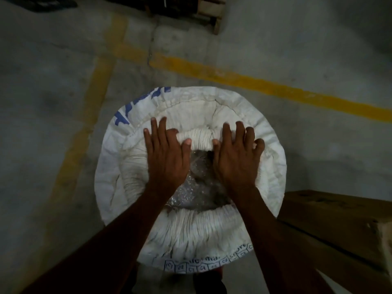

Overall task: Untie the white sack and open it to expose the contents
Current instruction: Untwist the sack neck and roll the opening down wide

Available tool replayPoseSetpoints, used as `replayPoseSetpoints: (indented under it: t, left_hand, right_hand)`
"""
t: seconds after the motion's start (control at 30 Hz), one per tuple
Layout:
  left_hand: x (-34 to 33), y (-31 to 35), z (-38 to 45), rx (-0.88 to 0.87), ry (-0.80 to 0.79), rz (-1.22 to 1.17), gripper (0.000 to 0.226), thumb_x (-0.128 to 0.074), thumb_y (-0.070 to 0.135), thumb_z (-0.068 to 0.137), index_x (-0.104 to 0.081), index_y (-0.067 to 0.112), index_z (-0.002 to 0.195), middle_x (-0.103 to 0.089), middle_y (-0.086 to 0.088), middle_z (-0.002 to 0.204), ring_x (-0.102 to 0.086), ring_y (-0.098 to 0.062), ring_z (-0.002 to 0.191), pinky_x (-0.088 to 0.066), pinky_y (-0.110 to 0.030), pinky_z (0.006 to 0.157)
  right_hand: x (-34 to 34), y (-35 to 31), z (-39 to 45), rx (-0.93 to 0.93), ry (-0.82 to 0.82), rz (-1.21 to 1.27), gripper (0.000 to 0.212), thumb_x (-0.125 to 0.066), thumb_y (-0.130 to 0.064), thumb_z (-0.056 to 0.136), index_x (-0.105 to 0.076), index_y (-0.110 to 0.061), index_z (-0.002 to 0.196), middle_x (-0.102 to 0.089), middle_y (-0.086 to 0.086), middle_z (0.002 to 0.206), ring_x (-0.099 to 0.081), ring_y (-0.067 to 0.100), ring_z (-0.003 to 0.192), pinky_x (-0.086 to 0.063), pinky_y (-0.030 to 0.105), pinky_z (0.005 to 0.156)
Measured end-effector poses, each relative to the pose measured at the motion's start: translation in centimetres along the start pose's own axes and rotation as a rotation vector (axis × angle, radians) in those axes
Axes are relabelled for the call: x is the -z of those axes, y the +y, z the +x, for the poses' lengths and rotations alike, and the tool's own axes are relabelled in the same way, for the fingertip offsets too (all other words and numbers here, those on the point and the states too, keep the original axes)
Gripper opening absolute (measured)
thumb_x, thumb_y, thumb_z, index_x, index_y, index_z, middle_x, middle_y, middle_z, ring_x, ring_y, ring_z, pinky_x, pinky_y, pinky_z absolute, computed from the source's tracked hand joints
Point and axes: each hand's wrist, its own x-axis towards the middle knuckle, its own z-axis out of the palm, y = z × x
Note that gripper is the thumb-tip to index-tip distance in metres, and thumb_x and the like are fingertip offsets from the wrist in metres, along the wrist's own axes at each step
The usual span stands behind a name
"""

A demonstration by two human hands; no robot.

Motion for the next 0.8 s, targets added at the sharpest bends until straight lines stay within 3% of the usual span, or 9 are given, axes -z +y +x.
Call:
replayPoseSetpoints:
  t: [0.1,0.17,0.27,0.37,0.5,0.57,0.63,0.7,0.8]
  left_hand:
    - [-1.0,-0.2,0.0,-0.029,0.015,-0.011,0.047,-0.031,0.041,0.11,-0.057,0.002,0.114,-0.059,-0.017,0.117,-0.056,-0.037,0.118,-0.028,-0.054,0.123]
    - [-0.4,0.6,0.1,-0.034,0.048,-0.073,0.047,-0.028,0.041,0.111,-0.056,0.004,0.107,-0.056,-0.014,0.102,-0.055,-0.032,0.098,-0.043,-0.045,0.101]
    - [2.6,2.3,1.7,0.071,0.081,-0.303,0.048,-0.029,0.048,0.109,-0.053,0.006,0.112,-0.06,-0.01,0.095,-0.058,-0.024,0.086,-0.044,-0.038,0.076]
    - [6.3,2.6,4.9,0.111,0.039,-0.458,0.052,-0.03,0.05,0.106,-0.054,0.006,0.119,-0.066,-0.007,0.095,-0.062,-0.02,0.086,-0.044,-0.033,0.074]
    - [9.2,-0.2,10.1,-0.001,-0.092,-0.595,0.069,-0.036,0.057,0.101,-0.07,-0.003,0.095,-0.075,-0.021,0.091,-0.071,-0.031,0.085,-0.055,-0.044,0.081]
    - [10.1,-1.5,12.5,0.066,-0.247,-0.614,0.085,-0.039,0.069,0.092,-0.066,-0.011,0.081,-0.072,-0.028,0.083,-0.067,-0.025,0.072,-0.053,-0.039,0.075]
    - [10.7,-2.1,13.9,0.161,-0.449,-0.58,0.082,-0.044,0.068,0.098,-0.067,-0.009,0.078,-0.072,-0.015,0.072,-0.064,-0.011,0.062,-0.047,-0.024,0.066]
    - [10.6,-2.3,14.6,0.182,-0.613,-0.564,0.055,-0.043,0.053,0.106,-0.07,0.014,0.079,-0.07,0.009,0.067,-0.063,0.003,0.06,-0.043,-0.008,0.061]
    - [9.8,-2.2,14.8,0.165,-0.643,-0.563,0.047,-0.041,0.051,0.107,-0.072,0.017,0.117,-0.072,0.004,0.107,-0.066,-0.011,0.102,-0.045,-0.019,0.096]
  right_hand:
    - [-1.5,0.4,0.5,0.087,0.03,0.061,0.038,-0.038,-0.04,0.105,-0.058,-0.007,0.109,-0.06,0.02,0.118,-0.054,0.043,0.119,-0.031,0.057,0.108]
    - [-1.0,-0.1,0.6,0.058,0.087,0.232,0.04,-0.032,-0.038,0.106,-0.054,-0.007,0.096,-0.057,0.016,0.098,-0.055,0.035,0.091,-0.042,0.048,0.085]
    - [1.9,-1.6,1.7,-0.101,0.152,0.592,0.042,-0.026,-0.038,0.107,-0.052,-0.009,0.091,-0.056,0.007,0.083,-0.051,0.021,0.074,-0.041,0.037,0.067]
    - [4.4,-1.5,4.3,-0.173,0.198,0.844,0.052,-0.025,-0.044,0.108,-0.059,-0.013,0.083,-0.062,-0.002,0.072,-0.06,0.016,0.065,-0.046,0.033,0.062]
    - [5.2,0.4,8.8,-0.359,-0.221,1.02,0.09,-0.015,-0.08,0.092,-0.075,-0.014,0.104,-0.076,0.008,0.101,-0.071,0.023,0.101,-0.054,0.038,0.096]
    - [6.3,0.9,10.1,-0.394,-0.408,1.104,0.089,-0.011,-0.08,0.092,-0.077,-0.021,0.098,-0.075,0.005,0.11,-0.069,0.02,0.109,-0.049,0.042,0.108]
    - [7.4,1.2,10.9,-0.435,-0.568,1.155,0.077,-0.014,-0.066,0.102,-0.076,-0.02,0.099,-0.074,0.005,0.108,-0.067,0.018,0.105,-0.05,0.037,0.107]
    - [7.6,1.4,11.3,-0.492,-0.688,1.187,0.074,-0.019,-0.061,0.105,-0.073,-0.011,0.116,-0.074,0.002,0.101,-0.067,0.012,0.089,-0.056,0.024,0.084]
    - [7.6,0.8,11.4,-0.566,-0.739,1.287,0.075,-0.021,-0.06,0.105,-0.07,-0.006,0.125,-0.075,0.006,0.111,-0.069,0.012,0.092,-0.054,0.021,0.079]
